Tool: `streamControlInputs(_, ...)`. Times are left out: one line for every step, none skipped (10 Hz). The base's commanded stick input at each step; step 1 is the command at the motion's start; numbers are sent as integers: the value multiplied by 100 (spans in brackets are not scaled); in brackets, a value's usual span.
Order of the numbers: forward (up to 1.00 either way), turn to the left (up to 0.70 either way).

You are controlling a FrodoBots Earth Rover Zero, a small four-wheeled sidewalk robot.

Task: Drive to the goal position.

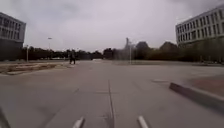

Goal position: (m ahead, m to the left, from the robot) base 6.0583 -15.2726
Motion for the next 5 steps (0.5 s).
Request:
streamControlInputs(70, 0)
streamControlInputs(70, 0)
streamControlInputs(70, 0)
streamControlInputs(70, 0)
streamControlInputs(70, 0)
